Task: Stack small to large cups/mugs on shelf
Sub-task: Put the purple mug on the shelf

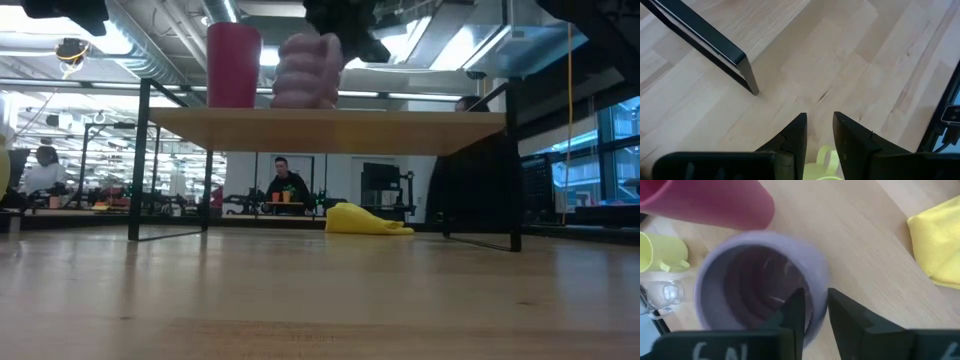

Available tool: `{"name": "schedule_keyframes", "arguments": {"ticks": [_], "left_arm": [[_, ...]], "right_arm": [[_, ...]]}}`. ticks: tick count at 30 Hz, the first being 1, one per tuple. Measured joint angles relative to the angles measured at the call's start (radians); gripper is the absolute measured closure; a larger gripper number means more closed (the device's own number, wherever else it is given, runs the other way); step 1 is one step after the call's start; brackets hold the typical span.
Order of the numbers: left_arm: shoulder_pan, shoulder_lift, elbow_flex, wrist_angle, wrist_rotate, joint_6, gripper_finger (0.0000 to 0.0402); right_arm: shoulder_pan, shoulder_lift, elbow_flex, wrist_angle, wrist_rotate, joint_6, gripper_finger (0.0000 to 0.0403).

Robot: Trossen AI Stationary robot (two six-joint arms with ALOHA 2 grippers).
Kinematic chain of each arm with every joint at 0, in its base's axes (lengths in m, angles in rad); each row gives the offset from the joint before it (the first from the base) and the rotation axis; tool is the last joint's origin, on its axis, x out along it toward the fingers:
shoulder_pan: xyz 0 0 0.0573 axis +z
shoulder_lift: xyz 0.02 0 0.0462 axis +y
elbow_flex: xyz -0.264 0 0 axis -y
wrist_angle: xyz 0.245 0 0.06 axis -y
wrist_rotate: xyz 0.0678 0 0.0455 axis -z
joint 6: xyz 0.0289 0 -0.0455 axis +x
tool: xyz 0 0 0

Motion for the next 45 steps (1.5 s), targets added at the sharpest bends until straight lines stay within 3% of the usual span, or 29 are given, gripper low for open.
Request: {"name": "schedule_keyframes", "arguments": {"ticks": [13, 25, 33, 37, 43, 45], "left_arm": [[0.000, 0.000, 0.000, 0.014, 0.001, -0.007, 0.0314], [0.000, 0.000, 0.000, 0.014, 0.002, -0.008, 0.0314], [0.000, 0.000, 0.000, 0.014, 0.001, -0.008, 0.0314], [0.006, 0.000, 0.000, 0.014, 0.001, -0.009, 0.0314], [0.014, 0.000, 0.000, 0.015, 0.000, -0.010, 0.0314], [0.014, 0.000, 0.000, 0.017, 0.000, -0.010, 0.0314]], "right_arm": [[0.000, -0.003, -0.001, 0.048, -0.049, 0.008, 0.0282], [-0.009, -0.076, -0.001, 0.062, -0.027, -0.021, 0.0281], [0.033, -0.120, -0.003, -0.139, -0.024, 0.015, 0.0282], [0.092, -0.115, -0.024, -0.135, -0.024, 0.041, 0.0305], [0.136, -0.115, -0.025, -0.090, 0.034, 0.062, 0.0389], [0.144, -0.114, -0.025, -0.060, 0.037, 0.070, 0.0395]]}}
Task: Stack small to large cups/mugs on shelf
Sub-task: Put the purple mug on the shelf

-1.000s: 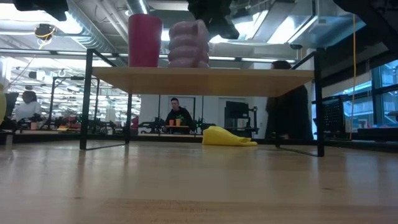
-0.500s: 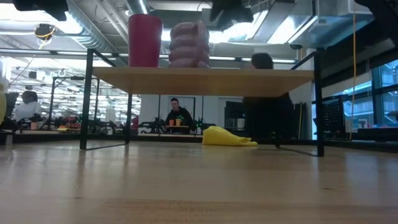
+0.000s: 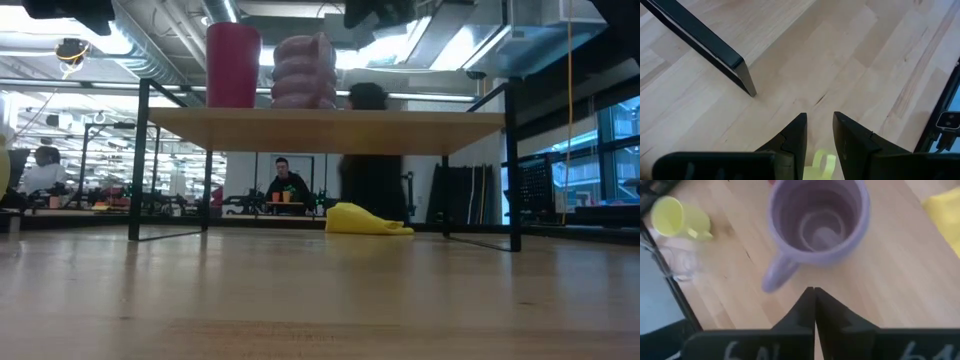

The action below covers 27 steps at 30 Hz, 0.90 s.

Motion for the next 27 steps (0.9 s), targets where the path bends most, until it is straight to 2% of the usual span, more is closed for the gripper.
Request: {"name": "schedule_keyframes", "arguments": {"ticks": [11, 22, 27], "left_arm": [[0.000, 0.000, 0.000, 0.027, 0.001, -0.001, 0.0314], [0.000, 0.000, 0.000, 0.027, 0.002, 0.010, 0.0314], [0.000, 0.000, 0.000, 0.027, 0.002, 0.010, 0.0314]], "right_arm": [[0.043, 0.094, -0.001, 0.036, -0.008, 0.014, 0.0401], [0.055, 0.098, -0.001, 0.112, -0.051, 0.028, 0.0402], [0.054, 0.098, -0.001, 0.095, -0.011, 0.027, 0.0402]]}}
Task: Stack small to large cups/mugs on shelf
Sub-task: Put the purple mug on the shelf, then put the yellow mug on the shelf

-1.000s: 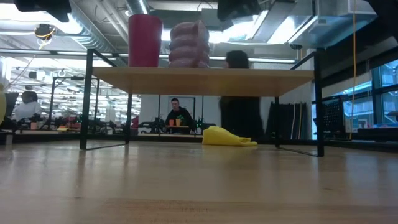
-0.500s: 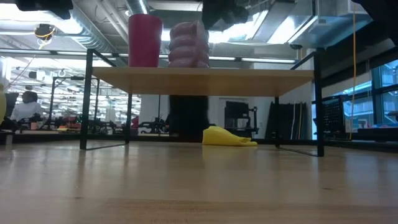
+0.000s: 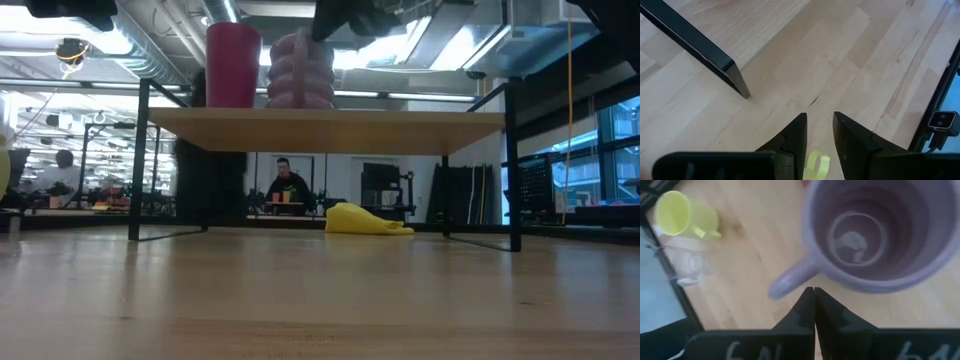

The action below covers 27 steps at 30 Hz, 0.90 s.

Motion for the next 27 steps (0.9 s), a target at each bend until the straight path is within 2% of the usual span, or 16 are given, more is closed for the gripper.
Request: {"name": "schedule_keyframes", "arguments": {"ticks": [5, 10, 15, 21, 27], "left_arm": [[-0.002, 0.000, 0.000, 0.000, 0.035, 0.006, 0.0314], [-0.040, 0.000, 0.000, -0.015, 0.053, 0.073, 0.0314], [-0.068, 0.002, 0.000, -0.019, 0.050, 0.072, 0.0314], [-0.153, 0.055, 0.000, -0.179, 0.225, 0.070, 0.0314], [-0.214, 0.102, -0.001, -0.231, 0.225, -0.027, 0.0294]], "right_arm": [[0.001, -0.006, 0.000, -0.026, -0.009, -0.045, 0.0393], [0.027, -0.071, 0.000, -0.032, -0.022, -0.082, 0.0361], [0.063, -0.152, 0.001, -0.029, 0.007, -0.047, 0.0297], [0.126, -0.217, 0.002, -0.068, 0.066, -0.007, 0.0202], [0.187, -0.272, 0.002, -0.074, 0.161, 0.040, 0.0142]]}}
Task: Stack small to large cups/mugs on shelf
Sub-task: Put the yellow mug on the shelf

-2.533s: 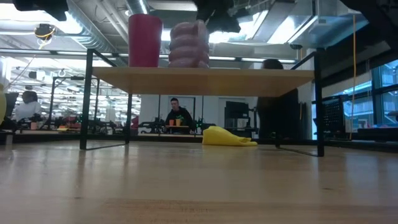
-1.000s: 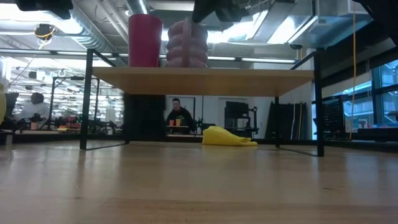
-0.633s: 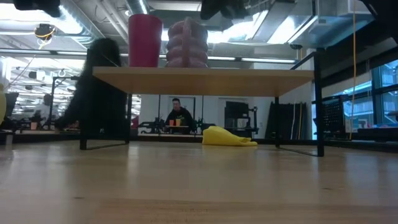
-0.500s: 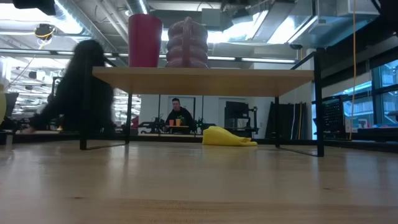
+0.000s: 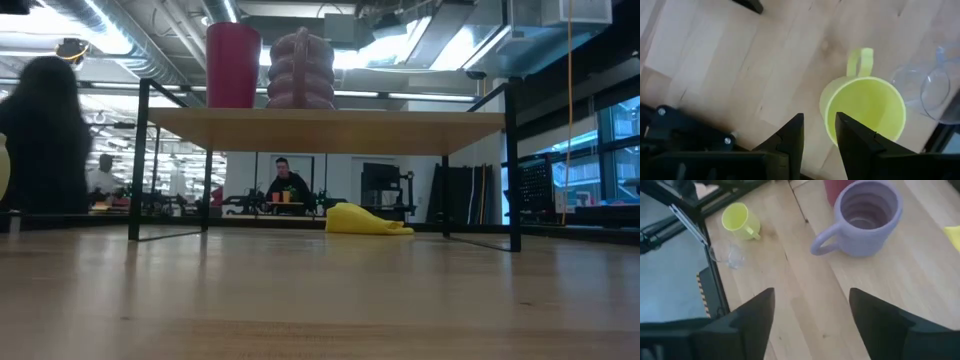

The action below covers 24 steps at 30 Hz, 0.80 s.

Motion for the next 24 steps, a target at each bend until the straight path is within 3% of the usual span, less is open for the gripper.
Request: {"name": "schedule_keyframes", "arguments": {"ticks": [11, 15, 24], "left_arm": [[-0.141, 0.109, -0.041, 0.098, -0.007, -0.232, 0.0259], [-0.174, 0.138, -0.094, 0.175, 0.019, -0.281, 0.0258], [-0.184, 0.143, -0.152, 0.171, 0.001, -0.349, 0.0258]], "right_arm": [[0.070, -0.095, 0.000, -0.105, 0.163, 0.093, 0.0133], [0.076, -0.121, 0.000, -0.100, 0.182, 0.109, 0.0133], [0.075, -0.130, 0.000, -0.100, 0.191, 0.105, 0.0133]]}}
